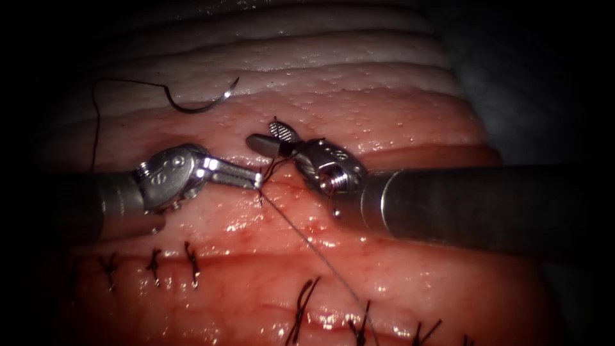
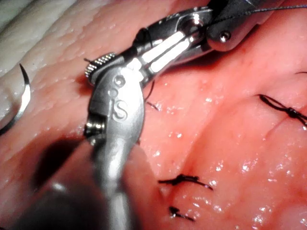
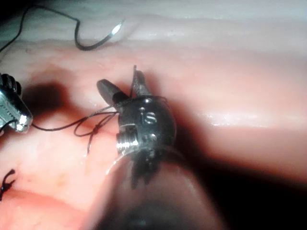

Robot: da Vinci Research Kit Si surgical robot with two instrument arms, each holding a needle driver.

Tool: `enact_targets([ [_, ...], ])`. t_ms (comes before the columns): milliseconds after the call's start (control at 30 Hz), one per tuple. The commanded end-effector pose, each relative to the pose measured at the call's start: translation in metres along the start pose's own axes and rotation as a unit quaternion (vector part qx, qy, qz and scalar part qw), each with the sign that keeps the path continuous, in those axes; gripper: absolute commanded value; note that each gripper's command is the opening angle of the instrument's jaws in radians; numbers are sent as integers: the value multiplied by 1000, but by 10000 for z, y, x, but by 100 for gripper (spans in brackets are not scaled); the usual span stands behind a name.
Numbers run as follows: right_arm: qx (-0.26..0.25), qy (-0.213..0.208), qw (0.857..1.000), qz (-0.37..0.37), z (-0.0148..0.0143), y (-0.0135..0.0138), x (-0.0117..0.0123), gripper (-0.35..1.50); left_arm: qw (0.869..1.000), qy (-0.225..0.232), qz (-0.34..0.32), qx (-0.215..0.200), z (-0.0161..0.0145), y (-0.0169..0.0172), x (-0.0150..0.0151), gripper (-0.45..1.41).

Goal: Wound Closure
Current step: Grasp short end of suture with right jaws, then pull downward through loop with right hand and pull upward on long end with left grasper to tighten knot

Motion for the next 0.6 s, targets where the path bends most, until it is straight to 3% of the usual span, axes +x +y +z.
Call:
enact_targets([
  [33, 2, 10, 1000, 3, 6, -4, -2, -35, 1000, 0, 0, -1, 2, -3, -6, -45],
  [200, 18, 55, 998, -31, 2, -11, 3, -35, 1000, -6, -2, 5, -5, -9, -6, -45],
  [600, 29, 88, 992, -89, -25, -34, -2, -35, 997, -42, -28, 53, -52, -59, -15, -45],
])
